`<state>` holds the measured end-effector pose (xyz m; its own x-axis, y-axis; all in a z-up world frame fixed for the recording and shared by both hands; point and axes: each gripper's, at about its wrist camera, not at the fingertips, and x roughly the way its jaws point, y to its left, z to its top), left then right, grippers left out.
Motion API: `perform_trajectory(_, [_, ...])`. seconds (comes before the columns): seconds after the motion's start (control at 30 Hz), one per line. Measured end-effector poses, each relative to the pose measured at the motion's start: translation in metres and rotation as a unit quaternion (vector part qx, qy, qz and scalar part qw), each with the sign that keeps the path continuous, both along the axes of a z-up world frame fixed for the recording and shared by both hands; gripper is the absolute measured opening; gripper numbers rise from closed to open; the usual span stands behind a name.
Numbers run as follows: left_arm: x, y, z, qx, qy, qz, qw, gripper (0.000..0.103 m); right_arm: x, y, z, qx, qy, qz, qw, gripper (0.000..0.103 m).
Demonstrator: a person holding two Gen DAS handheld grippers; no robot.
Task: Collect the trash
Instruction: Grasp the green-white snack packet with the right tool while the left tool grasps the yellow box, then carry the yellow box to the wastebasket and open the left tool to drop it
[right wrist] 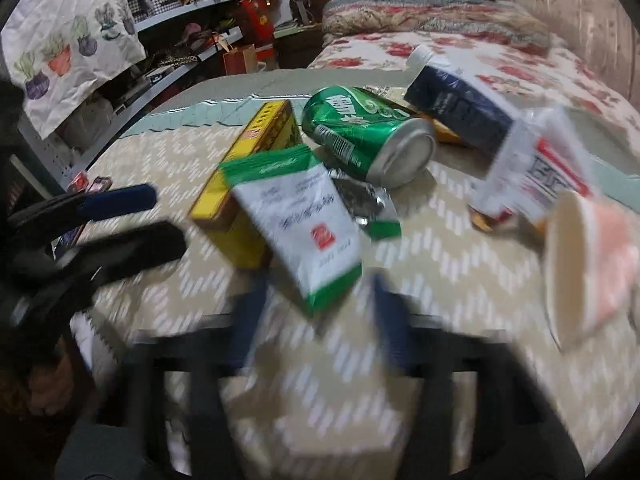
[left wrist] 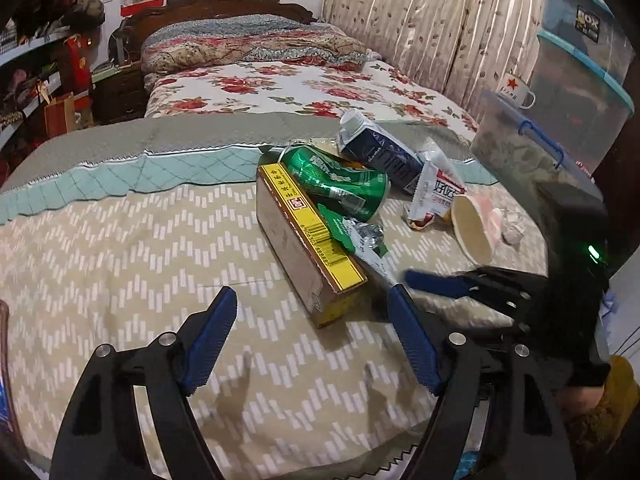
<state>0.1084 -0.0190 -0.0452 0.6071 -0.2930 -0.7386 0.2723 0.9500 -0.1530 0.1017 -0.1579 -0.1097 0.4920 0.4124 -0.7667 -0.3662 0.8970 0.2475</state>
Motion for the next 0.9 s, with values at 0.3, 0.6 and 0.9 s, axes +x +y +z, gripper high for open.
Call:
perform_trajectory(0.3, [0.029, -0.025, -0.015, 0.038, 0.002, 0.009, 0.9993, 0.072, -0.054, -0.073, 0.002, 0.12, -0.002, -0.084, 0.989, 0.013])
perform_trajectory(0.6, [0.015, -0.031, -0.014, 0.017, 0.008, -0.01, 0.9998, 0.021, -0.11, -0.148, -0.004, 0.204, -0.005, -0.178, 0.963, 0.012])
perform_trajectory(0.9, [-0.02, -0.137, 0.003, -0.004, -0.005, -0.163, 0.9865, 0.021, -0.141, -0.216, -0.014, 0.247, -0.037, -0.247, 0.936, 0.012])
